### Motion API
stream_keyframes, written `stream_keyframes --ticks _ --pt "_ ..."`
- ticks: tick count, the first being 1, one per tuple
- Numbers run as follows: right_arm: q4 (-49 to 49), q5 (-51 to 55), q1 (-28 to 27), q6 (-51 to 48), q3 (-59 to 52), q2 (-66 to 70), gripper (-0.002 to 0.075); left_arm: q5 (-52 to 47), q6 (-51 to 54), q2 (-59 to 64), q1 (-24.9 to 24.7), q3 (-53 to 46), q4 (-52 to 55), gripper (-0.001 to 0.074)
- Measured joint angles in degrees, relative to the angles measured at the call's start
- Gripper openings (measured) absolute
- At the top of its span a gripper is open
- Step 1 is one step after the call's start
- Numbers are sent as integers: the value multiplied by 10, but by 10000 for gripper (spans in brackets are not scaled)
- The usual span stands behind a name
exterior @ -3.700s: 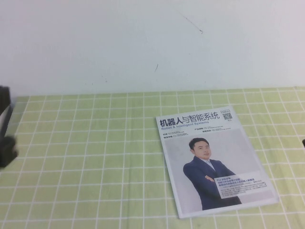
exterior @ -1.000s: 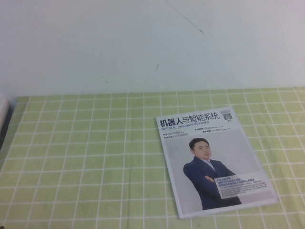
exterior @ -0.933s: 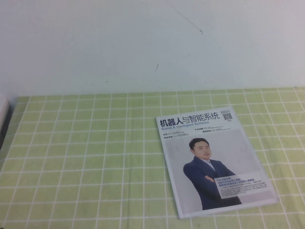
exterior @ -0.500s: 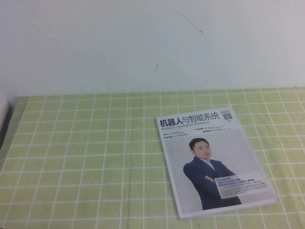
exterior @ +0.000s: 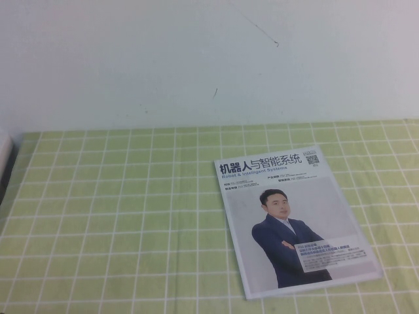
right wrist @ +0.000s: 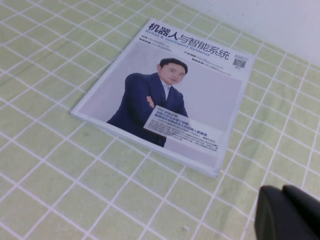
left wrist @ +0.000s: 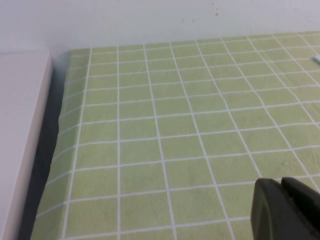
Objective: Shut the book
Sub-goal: 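Close the open booklet and leave it lying on the table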
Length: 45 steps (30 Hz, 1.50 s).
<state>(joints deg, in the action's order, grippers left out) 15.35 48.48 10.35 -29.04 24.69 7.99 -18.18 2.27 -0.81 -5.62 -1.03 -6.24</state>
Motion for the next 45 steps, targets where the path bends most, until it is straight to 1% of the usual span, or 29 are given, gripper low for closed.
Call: stream_keyframes --ticks 13,18,21,23,26,31,40,45 --pt "0 -4 0 0 -3 -1 -4 -1 2 0 0 0 0 -2" --pt "-17 -93 -7 -19 -55 -57 -4 -1 2 0 0 0 0 -2" --pt "-36 -167 -45 -21 -117 -86 -4 -1 2 0 0 0 0 -2" --pt "-53 -222 -79 6 -158 -87 -4 -2 2 0 0 0 0 -2" --pt "-85 -249 -115 45 -203 -87 -4 -2 2 0 0 0 3 -2" --pt "-109 -279 -120 66 -256 -87 -4 -4 2 0 0 0 3 -2" --pt "-120 -280 -120 166 -257 -87 -4 -4 1 0 0 0 4 -2" --pt "-120 -280 -122 176 -257 -87 -4 -4 2 0 0 0 4 -2"
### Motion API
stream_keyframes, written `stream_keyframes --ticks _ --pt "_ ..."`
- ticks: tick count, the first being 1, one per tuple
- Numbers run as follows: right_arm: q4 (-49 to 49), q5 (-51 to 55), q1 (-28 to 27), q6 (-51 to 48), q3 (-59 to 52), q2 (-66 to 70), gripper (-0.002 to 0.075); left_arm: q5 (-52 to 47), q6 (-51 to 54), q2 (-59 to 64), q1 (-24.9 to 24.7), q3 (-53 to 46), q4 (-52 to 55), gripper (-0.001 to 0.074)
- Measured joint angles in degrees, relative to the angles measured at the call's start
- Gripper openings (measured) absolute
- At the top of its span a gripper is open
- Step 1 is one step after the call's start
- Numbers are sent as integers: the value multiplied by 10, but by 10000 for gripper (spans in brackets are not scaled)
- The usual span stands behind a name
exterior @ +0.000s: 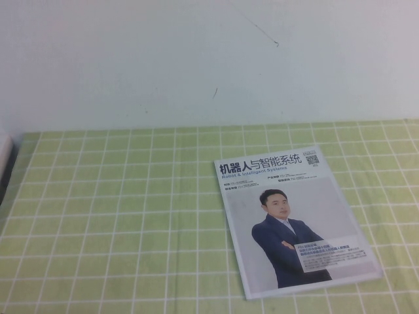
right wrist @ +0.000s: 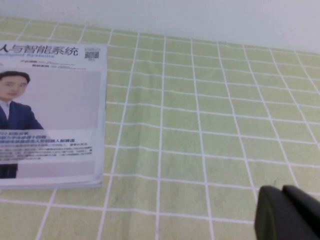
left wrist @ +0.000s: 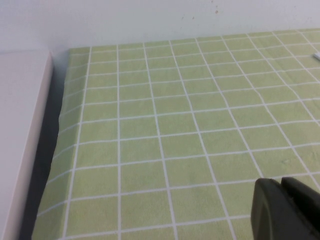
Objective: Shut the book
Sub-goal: 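Close the open booklet and leave it lying on the table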
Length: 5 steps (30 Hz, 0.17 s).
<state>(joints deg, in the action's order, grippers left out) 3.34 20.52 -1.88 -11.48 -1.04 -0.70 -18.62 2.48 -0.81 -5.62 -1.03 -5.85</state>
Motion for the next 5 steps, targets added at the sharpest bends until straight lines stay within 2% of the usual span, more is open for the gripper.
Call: stream_keyframes --ticks 5 --pt "0 0 0 1 0 0 -4 0 0 0 0 0 0 -2"
